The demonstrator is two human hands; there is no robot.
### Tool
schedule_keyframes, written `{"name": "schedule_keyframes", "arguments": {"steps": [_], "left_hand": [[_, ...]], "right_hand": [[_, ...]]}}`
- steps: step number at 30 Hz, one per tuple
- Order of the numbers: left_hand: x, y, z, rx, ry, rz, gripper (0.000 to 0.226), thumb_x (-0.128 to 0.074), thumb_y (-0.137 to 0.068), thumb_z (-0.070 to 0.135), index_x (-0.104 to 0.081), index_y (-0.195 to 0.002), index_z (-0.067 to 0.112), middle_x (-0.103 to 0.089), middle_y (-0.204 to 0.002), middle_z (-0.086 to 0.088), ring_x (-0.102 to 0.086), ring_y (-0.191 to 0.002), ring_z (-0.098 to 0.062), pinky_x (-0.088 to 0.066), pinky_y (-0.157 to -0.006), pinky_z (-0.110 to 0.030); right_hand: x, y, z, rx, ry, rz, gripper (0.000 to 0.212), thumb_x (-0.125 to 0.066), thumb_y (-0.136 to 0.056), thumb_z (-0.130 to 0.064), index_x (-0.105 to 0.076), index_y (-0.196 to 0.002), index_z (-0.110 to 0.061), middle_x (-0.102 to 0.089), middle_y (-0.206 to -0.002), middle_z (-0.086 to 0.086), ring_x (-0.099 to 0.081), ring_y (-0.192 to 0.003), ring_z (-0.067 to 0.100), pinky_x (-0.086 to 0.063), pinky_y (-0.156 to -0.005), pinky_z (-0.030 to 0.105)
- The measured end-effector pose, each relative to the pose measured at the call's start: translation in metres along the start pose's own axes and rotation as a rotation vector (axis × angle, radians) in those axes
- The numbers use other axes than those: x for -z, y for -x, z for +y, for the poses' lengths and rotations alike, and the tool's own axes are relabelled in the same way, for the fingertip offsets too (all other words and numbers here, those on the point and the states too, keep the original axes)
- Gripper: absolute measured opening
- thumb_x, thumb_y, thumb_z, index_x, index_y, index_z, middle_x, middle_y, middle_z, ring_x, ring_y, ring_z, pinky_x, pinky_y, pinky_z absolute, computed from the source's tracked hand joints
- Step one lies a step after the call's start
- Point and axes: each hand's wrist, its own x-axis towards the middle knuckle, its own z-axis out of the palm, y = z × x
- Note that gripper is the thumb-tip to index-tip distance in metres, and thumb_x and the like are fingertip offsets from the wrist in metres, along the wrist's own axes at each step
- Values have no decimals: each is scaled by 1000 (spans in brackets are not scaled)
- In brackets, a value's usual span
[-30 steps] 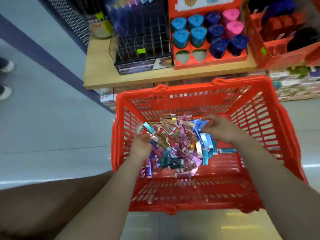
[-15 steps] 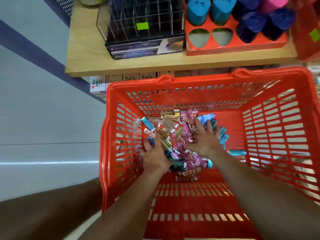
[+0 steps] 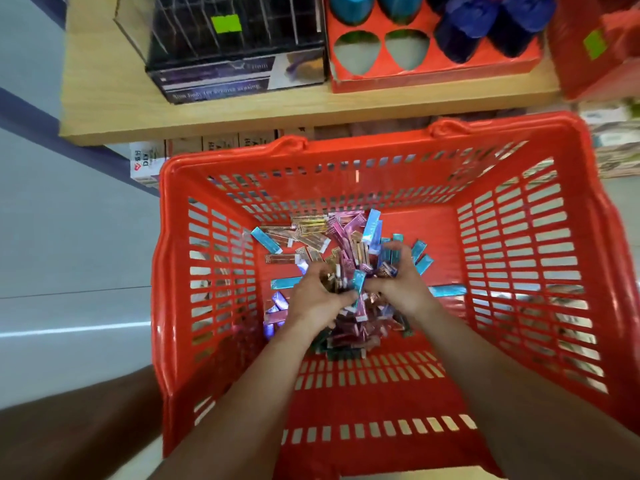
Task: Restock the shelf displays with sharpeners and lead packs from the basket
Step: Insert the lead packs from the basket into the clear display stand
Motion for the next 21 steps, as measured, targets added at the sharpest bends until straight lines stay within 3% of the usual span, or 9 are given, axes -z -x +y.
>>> {"name": "schedule_keyframes", "arguments": {"steps": [3,5,6,8,11,15,17,19,21], "left_hand": [[4,0,6,111,201,-110,82,-82,-62,55,-43,-131,34,-60,-124,5,-59,-106,-15,-45,-100,-34],[5,5,14,222,388,-165,96,-73,-58,66,-38,-139,28,-58,-130,4,-58,-110,-17,-40,-106,-43],[4,6,19,243,496,-187,94,-72,-59,63,-39,-139,24,-59,-130,3,-60,-109,-17,-41,-106,-43],[-1,6,26,246,598,-221,78,-76,-67,50,-42,-132,22,-62,-125,2,-63,-101,-14,-44,-103,-42],[-8,6,28,189,537,-254,34,-77,-79,23,-50,-96,35,-66,-91,12,-63,-84,-5,-50,-87,-32],[-7,4,28,163,532,-202,34,-71,-78,-1,-67,-100,24,-70,-92,1,-65,-84,-14,-50,-68,-28],[-5,6,29,166,533,-176,34,-68,-79,-3,-70,-101,23,-73,-92,0,-65,-75,-11,-47,-61,-26],[1,9,29,127,546,-154,29,-67,-83,0,-71,-100,23,-73,-88,3,-63,-69,-8,-42,-59,-25],[9,12,31,103,579,-116,28,-64,-87,3,-70,-104,24,-72,-91,3,-61,-70,-8,-42,-59,-25]], "right_hand": [[9,0,-9,-177,-289,17,52,-66,-81,3,-50,-122,-24,-66,-94,8,-63,-70,18,-51,-52,25],[12,-4,-13,-300,-437,-15,24,-65,-86,-12,-68,-109,-19,-70,-103,10,-67,-83,25,-58,-77,37],[12,-4,-16,-352,-482,-45,17,-65,-89,-22,-72,-103,-17,-72,-107,10,-69,-89,27,-55,-89,43],[12,0,-20,-406,-526,-82,30,-59,-93,-41,-74,-94,-14,-75,-98,9,-70,-90,28,-54,-90,45],[15,1,-21,-431,-546,-69,45,-55,-92,-54,-72,-98,-13,-76,-95,6,-71,-91,25,-53,-90,44],[14,4,-21,-390,-464,-53,17,-62,-94,-27,-68,-101,-13,-71,-98,9,-68,-80,23,-57,-74,40],[13,2,-21,-314,-362,10,7,-62,-94,-18,-68,-96,-17,-69,-103,11,-65,-88,27,-54,-84,45],[14,5,-28,-257,-288,53,18,-63,-92,-19,-65,-110,-24,-64,-112,5,-61,-99,27,-50,-93,45],[19,7,-31,-220,-189,82,47,-68,-89,-24,-51,-133,-29,-57,-121,1,-56,-109,24,-47,-99,44]]}}
